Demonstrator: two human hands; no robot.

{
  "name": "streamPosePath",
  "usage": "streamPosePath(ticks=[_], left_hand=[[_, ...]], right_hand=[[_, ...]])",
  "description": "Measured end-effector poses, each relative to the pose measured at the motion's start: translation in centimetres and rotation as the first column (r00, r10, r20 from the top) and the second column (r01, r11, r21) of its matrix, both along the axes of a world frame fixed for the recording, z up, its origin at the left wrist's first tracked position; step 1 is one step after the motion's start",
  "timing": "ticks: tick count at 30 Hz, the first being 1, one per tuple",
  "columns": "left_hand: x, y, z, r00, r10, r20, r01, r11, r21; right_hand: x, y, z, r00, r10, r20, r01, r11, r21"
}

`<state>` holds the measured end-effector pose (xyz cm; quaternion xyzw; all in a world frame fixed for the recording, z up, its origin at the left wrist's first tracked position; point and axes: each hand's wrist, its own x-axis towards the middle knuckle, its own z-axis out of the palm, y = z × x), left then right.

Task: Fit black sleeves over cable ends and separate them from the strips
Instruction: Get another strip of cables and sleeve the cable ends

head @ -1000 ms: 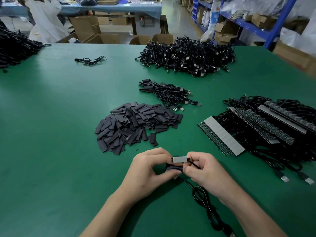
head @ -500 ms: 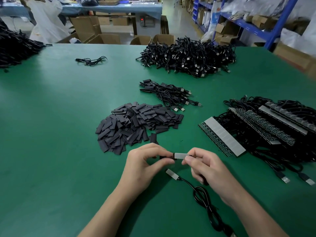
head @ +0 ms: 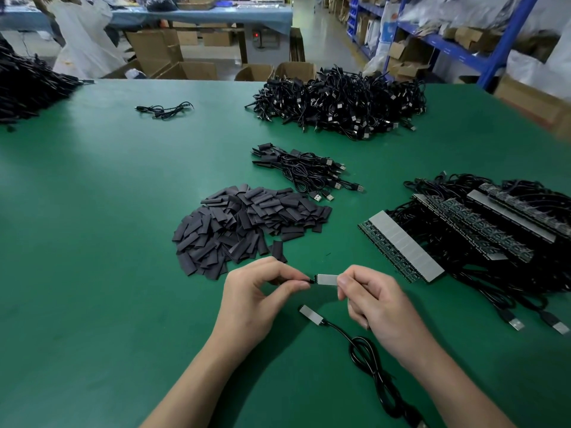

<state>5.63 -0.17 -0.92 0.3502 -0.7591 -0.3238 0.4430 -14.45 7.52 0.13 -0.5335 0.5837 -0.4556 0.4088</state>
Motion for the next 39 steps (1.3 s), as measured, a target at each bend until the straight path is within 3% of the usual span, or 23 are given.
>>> streamPosePath(ticks=[21,30,39], left_hand=[[0.0,-0.2,-0.9,0.999,-0.005,-0.036,0.004,0.999,-0.034],[0.0,-0.1,-1.0,0.990,0.004,0.143,0.011,0.994,-0.105],[-0.2,0.1,-1.0,0.973,-0.016,0.229,0.045,0.992,-0.119]], right_hand=[[0.3,0.1,0.0,0.996,-0.053,-0.077,0.051,0.998,-0.027],[0.2,0.1,-0.4,0.968,-0.122,-0.220,0.111,0.992,-0.064],[0.6,0.1,-0.4,0.953,-0.066,-0.295,0.058,0.998,-0.034]])
